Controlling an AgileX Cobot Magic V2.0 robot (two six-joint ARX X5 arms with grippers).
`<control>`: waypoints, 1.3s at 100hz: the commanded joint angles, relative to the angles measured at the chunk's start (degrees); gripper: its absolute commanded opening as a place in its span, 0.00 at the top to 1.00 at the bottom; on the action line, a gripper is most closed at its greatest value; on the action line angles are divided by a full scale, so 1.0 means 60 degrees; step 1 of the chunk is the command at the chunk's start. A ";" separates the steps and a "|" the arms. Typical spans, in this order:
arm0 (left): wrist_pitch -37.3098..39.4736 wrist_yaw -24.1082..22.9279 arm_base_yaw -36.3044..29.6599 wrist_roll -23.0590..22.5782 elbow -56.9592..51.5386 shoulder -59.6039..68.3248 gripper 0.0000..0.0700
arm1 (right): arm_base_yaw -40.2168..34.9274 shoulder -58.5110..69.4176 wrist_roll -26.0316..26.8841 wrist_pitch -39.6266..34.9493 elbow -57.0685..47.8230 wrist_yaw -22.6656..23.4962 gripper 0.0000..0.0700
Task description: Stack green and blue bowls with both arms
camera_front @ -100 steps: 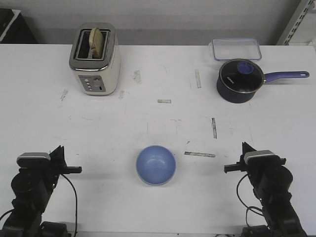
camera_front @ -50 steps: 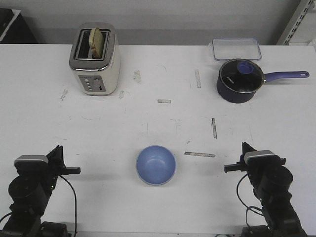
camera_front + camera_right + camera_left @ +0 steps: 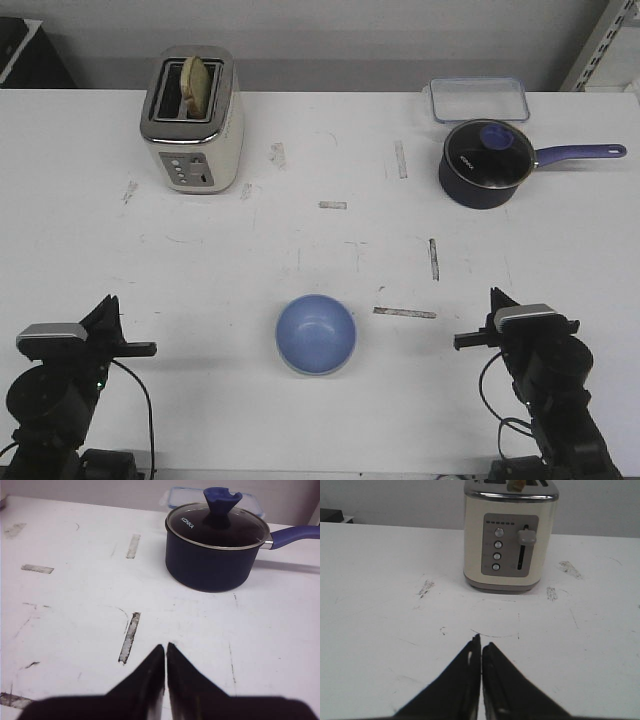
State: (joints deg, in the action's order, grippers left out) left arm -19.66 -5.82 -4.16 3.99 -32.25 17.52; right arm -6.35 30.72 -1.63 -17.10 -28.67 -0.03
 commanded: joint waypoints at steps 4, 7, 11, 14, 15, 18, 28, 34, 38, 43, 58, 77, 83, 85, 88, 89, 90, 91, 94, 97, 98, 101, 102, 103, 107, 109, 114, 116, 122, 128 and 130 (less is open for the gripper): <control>0.0568 0.0044 0.0109 0.0022 0.0612 -0.0437 1.00 | -0.0011 0.0011 0.0117 0.0138 -0.0102 0.0004 1.00; 0.0885 0.0044 0.0157 0.0022 0.0911 -0.0605 1.00 | -0.0011 0.0011 0.0117 0.0138 -0.0102 0.0004 1.00; 0.1392 0.0044 0.0226 0.0022 0.1359 -0.0834 1.00 | -0.0011 0.0011 0.0117 0.0138 -0.0102 0.0004 1.00; 0.1792 0.0044 0.0270 0.0022 0.1727 -0.1013 1.00 | -0.0011 0.0011 0.0117 0.0138 -0.0102 0.0004 1.00; 0.1931 0.0044 0.0284 0.0022 0.1851 -0.1071 1.00 | -0.0011 0.0011 0.0117 0.0138 -0.0102 0.0004 1.00; 0.2324 0.0047 0.0317 0.0022 0.2237 -0.1253 1.00 | -0.0011 0.0011 0.0117 0.0138 -0.0102 0.0004 1.00; 0.3395 0.0051 0.0331 0.0022 0.3446 -0.1800 1.00 | -0.0011 0.0011 0.0117 0.0138 -0.0102 0.0004 1.00; 0.3803 0.0087 0.0328 0.0022 0.4044 -0.2106 1.00 | -0.0011 0.0011 0.0117 0.0138 -0.0102 0.0004 1.00; 0.3996 0.0230 0.0328 0.0018 0.4379 -0.2295 1.00 | -0.0011 0.0011 0.0117 0.0138 -0.0102 0.0004 1.00; 0.4233 0.0401 0.0328 0.0018 0.4765 -0.2543 1.00 | -0.0011 0.0011 0.0117 0.0138 -0.0102 0.0004 1.00; 0.4288 0.0517 0.0310 0.0015 0.5253 -0.2889 1.00 | -0.0011 0.0011 0.0117 0.0138 -0.0102 0.0004 1.00; 0.4284 0.0525 0.0313 0.0015 0.5253 -0.2889 1.00 | -0.0011 0.0011 0.0117 0.0138 -0.0102 0.0004 1.00; 0.4284 0.0525 0.0313 0.0015 0.5253 -0.2889 1.00 | -0.0011 0.0011 0.0117 0.0138 -0.0102 0.0004 1.00; 0.4288 0.0525 0.0313 0.0015 0.5253 -0.2889 1.00 | -0.0011 0.0011 0.0117 0.0138 -0.0102 0.0004 1.00; 0.4288 0.0525 0.0313 0.0015 0.5253 -0.2889 1.00 | -0.0011 0.0011 0.0117 0.0138 -0.0102 0.0004 1.00; 0.4284 0.0525 0.0313 0.0015 0.5253 -0.2889 1.00 | -0.0011 0.0011 0.0117 0.0138 -0.0102 0.0004 1.00; 0.4284 0.0525 0.0313 0.0015 0.5253 -0.2889 1.00 | -0.0011 0.0011 0.0117 0.0138 -0.0102 0.0004 1.00; 0.4288 0.0525 0.0313 0.0015 0.5253 -0.2889 1.00 | -0.0011 0.0011 0.0117 0.0138 -0.0102 0.0004 1.00; 0.4284 0.0525 0.0313 0.0015 0.5253 -0.2889 1.00 | -0.0011 0.0011 0.0117 0.0138 -0.0102 0.0004 1.00; 0.4284 0.0525 0.0313 0.0015 0.5253 -0.2889 1.00 | -0.0011 0.0011 0.0117 0.0138 -0.0102 0.0004 1.00; 0.4284 0.0525 0.0313 0.0015 0.5253 -0.2889 1.00 | -0.0011 0.0011 0.0117 0.0138 -0.0102 0.0004 1.00; 0.4284 0.0525 0.0313 0.0015 0.5253 -0.2889 1.00 | -0.0011 0.0011 0.0117 0.0138 -0.0102 0.0004 1.00; 0.4284 0.0525 0.0313 0.0015 0.5253 -0.2889 1.00 | -0.0011 0.0011 0.0117 0.0138 -0.0102 0.0004 1.00; 0.4284 0.0525 0.0313 0.0015 0.5253 -0.2889 1.00 | -0.0011 0.0011 0.0117 0.0138 -0.0102 0.0004 1.00; 0.4284 0.0525 0.0313 0.0015 0.5253 -0.2889 1.00 | -0.0011 0.0011 0.0117 0.0138 -0.0102 0.0004 1.00; 0.4284 0.0525 0.0313 0.0015 0.5253 -0.2889 1.00 | -0.0011 0.0011 0.0117 0.0138 -0.0102 0.0004 1.00; 0.4284 0.0525 0.0313 0.0015 0.5253 -0.2889 1.00 | -0.0011 0.0011 0.0117 0.0138 -0.0102 0.0004 1.00; 0.4288 0.0525 0.0313 0.0015 0.5253 -0.2889 1.00 | -0.0011 0.0011 0.0117 0.0138 -0.0102 0.0004 1.00; 0.4284 0.0525 0.0313 0.0015 0.5253 -0.2889 1.00 | -0.0011 0.0011 0.0117 0.0138 -0.0102 0.0004 1.00; 0.4284 0.0525 0.0313 0.0015 0.5253 -0.2889 1.00 | -0.0011 0.0011 0.0117 0.0138 -0.0102 0.0004 1.00; 0.4288 0.0525 0.0313 0.0015 0.5253 -0.2889 1.00 | -0.0011 0.0011 0.0117 0.0138 -0.0102 0.0004 1.00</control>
State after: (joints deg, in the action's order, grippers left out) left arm 5.30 -2.83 -2.28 3.99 -1.96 0.30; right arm -6.35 30.72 -1.63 -17.04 -28.67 -0.03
